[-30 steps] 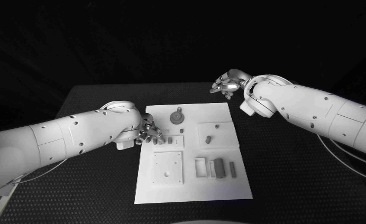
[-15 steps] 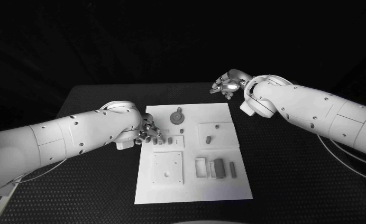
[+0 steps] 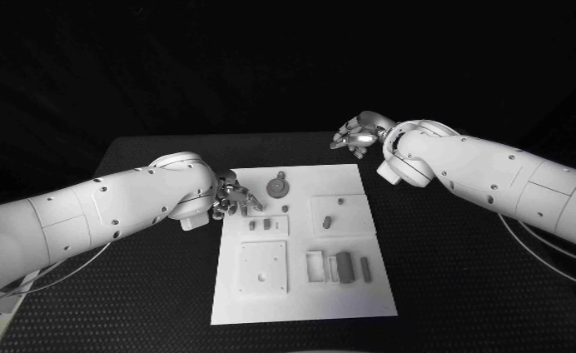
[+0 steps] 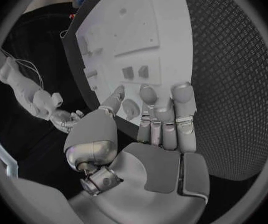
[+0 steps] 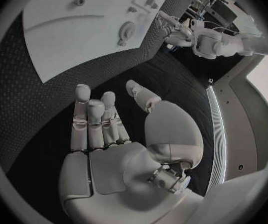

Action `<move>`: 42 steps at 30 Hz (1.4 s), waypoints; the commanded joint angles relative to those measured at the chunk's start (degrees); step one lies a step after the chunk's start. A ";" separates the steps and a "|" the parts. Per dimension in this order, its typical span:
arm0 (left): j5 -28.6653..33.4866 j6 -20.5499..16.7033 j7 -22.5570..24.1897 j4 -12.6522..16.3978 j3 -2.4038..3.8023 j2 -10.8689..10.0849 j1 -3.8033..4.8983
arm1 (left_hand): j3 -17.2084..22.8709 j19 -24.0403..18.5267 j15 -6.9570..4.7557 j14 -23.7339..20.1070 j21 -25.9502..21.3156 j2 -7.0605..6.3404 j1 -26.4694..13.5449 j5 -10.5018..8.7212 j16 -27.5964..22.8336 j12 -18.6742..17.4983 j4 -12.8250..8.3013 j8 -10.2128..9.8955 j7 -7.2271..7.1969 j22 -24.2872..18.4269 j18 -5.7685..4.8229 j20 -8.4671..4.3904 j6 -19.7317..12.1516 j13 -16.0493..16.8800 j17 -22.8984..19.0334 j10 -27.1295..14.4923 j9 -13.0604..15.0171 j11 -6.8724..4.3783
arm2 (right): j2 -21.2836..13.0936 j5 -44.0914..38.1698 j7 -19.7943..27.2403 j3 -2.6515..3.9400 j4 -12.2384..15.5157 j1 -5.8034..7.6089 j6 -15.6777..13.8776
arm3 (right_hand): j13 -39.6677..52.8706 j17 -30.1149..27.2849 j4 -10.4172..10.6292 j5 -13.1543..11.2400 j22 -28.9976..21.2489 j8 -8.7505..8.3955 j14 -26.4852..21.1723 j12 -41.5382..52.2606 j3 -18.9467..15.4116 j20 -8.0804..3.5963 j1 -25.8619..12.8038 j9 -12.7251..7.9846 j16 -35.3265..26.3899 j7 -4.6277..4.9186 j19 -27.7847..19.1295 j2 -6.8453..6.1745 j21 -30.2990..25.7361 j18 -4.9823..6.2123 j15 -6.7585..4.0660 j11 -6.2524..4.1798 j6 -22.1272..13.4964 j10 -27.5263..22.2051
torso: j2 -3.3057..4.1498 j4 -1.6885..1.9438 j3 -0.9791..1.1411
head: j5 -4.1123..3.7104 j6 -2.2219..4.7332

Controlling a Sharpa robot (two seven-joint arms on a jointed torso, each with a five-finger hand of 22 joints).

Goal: Assemble the parts on the task board

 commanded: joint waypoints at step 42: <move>-33.99 -16.36 31.17 -3.19 -5.71 8.65 0.24 | 5.74 2.00 7.68 3.50 -9.14 -0.79 28.00 0.02 -14.94 -43.95 -5.56 -8.35 4.98 -4.72 7.83 6.87 -8.20 -29.50 -3.88 -6.36 -17.61 8.37 | -0.10 -1.35 0.61 0.01 -0.58 -0.01 0.02 | -0.11 -0.09 0.09 0.11 1.10 -0.04 0.09 0.41 0.19 -0.06 -0.33 -0.06 0.25 0.43 -0.11 -0.02 -0.18 0.57 -0.49 0.12 -0.07 -0.36 | 0.26 -0.21 0.01 | -0.87 0.50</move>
